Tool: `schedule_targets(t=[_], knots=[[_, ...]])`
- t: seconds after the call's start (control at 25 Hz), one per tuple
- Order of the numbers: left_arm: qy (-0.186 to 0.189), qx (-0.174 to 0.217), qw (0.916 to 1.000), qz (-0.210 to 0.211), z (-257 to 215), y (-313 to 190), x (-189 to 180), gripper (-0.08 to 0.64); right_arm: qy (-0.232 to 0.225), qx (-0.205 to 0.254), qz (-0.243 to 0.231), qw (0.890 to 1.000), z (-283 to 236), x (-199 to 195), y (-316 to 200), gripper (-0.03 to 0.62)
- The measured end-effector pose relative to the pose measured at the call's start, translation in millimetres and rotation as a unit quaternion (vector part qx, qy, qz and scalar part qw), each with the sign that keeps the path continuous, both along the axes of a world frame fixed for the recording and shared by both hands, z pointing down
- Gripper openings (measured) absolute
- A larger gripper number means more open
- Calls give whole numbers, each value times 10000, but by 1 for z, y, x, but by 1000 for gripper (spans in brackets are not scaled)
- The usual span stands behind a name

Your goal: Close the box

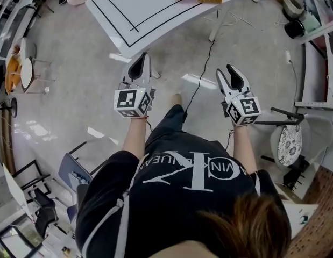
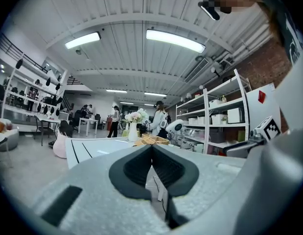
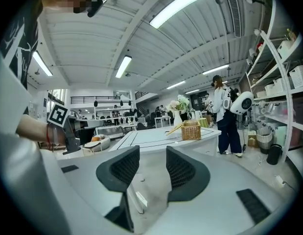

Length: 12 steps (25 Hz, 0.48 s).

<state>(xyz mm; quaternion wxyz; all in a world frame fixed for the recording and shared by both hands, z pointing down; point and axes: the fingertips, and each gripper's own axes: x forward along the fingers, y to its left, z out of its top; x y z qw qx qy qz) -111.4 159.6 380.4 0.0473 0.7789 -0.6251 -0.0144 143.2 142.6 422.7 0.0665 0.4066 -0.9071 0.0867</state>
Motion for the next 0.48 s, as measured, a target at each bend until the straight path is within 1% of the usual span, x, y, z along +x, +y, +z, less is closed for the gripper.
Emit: schedule_targets(t=[0.24, 0.48], knots=[[-45, -29, 9999, 109, -3, -54, -15, 11, 42, -127, -12, 9999, 7, -23, -49, 172], [-28, -14, 9998, 204, -5, -110, -34, 11, 131, -123, -75, 9998, 9, -53, -101, 175]])
